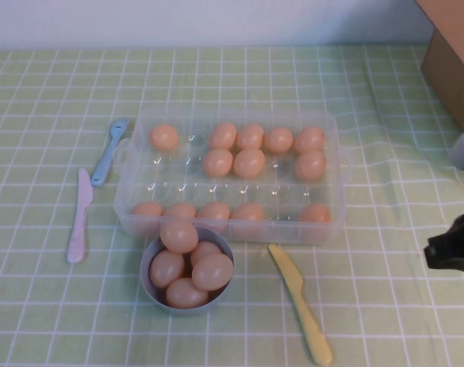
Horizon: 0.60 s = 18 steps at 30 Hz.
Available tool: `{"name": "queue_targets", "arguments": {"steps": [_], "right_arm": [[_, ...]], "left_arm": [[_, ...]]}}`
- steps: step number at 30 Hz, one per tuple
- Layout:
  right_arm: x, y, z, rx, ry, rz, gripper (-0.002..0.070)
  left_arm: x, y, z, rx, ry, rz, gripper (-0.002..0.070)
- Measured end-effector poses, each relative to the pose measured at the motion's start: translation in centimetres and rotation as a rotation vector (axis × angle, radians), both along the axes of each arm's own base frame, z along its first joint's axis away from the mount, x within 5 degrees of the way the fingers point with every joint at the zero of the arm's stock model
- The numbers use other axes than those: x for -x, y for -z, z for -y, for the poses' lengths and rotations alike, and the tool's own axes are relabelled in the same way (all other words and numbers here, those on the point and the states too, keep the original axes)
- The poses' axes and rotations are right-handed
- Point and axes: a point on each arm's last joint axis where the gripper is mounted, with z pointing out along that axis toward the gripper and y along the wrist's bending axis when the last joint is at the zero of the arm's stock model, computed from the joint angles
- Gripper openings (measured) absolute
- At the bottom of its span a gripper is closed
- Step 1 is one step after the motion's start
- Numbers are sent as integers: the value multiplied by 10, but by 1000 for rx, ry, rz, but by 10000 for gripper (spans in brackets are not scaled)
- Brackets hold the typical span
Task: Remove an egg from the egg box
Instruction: Pick up the egg from the plastic box
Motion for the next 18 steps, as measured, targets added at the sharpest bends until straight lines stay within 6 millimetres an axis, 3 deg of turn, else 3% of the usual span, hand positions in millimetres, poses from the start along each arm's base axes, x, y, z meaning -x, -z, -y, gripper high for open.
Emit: {"name": "queue_targets", "arguments": {"steps": [4, 10, 18], "right_arm": [[-17, -3, -26, 35, -105, 9, -17], [-37, -4, -87, 105, -323, 33, -17], [-61, -6, -132, 148, -438, -2, -17]], "left_arm": [[0, 0, 0, 0, 0, 0, -3], [0, 0, 0, 0, 0, 0, -3], [0, 0, 0, 0, 0, 0, -3]]}}
